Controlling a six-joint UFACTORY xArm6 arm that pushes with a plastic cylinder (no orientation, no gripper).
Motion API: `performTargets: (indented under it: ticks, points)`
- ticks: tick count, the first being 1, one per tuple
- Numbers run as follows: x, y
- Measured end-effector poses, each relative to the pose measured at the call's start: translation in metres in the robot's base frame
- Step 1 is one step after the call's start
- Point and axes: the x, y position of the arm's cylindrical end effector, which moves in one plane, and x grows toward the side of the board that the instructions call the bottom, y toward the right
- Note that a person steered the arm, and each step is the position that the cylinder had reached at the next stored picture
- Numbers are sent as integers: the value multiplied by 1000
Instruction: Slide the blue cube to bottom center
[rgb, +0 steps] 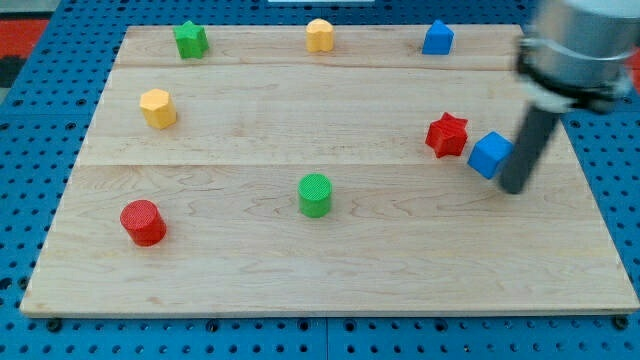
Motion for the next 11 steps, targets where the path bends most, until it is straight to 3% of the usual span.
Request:
performTargets:
  ticks: [1, 2, 4, 5, 6, 7, 8, 10, 11]
  points:
    - [-23, 39]
    - [-58, -23]
    - [14, -198]
    - [9, -183]
    - [22, -252]
    - [19, -269]
    - [29, -278]
    - [68, -201]
    - [19, -163]
